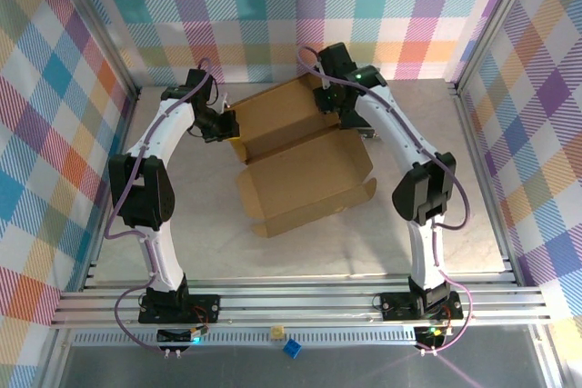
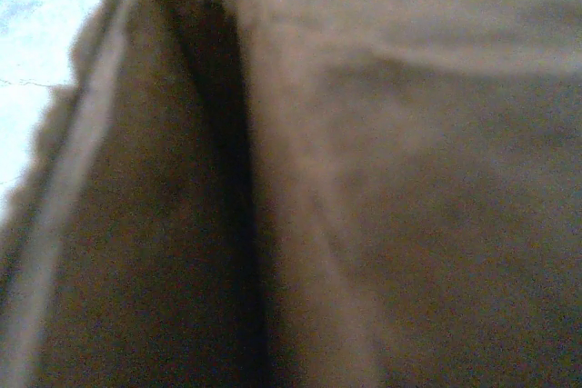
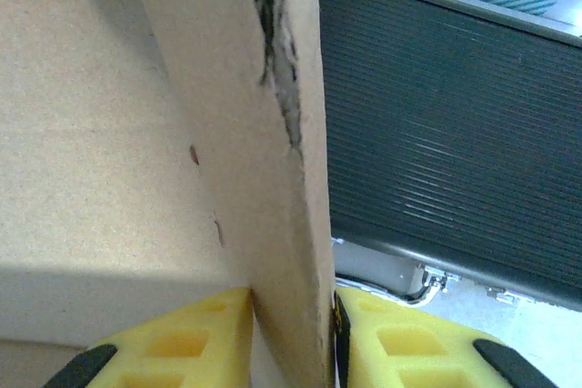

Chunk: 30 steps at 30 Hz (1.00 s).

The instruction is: Fold the paper box

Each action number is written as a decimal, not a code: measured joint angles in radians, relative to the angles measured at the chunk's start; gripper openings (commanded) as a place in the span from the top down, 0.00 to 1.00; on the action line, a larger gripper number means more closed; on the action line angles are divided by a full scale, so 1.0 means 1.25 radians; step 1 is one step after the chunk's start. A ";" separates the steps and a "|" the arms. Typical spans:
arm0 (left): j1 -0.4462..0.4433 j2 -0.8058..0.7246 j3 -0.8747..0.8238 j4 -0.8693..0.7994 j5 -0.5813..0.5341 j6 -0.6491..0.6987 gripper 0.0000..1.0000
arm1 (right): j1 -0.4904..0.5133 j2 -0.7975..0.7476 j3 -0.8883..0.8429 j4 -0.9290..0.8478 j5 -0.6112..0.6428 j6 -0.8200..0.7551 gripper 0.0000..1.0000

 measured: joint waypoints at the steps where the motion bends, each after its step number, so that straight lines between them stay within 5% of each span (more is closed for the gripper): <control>1: 0.000 0.000 0.000 0.000 0.000 0.000 1.00 | 0.000 0.006 0.005 -0.001 0.003 0.000 0.72; 8: 0.000 0.000 0.000 0.000 -0.002 0.000 1.00 | 0.000 0.047 0.052 -0.014 0.015 0.001 0.72; 15: 0.002 0.000 0.000 0.000 -0.008 -0.001 1.00 | -0.002 0.078 0.095 -0.039 0.049 0.008 1.00; 30: -0.016 0.000 0.000 0.003 -0.009 -0.041 1.00 | 0.054 0.103 0.143 -0.132 0.299 0.084 1.00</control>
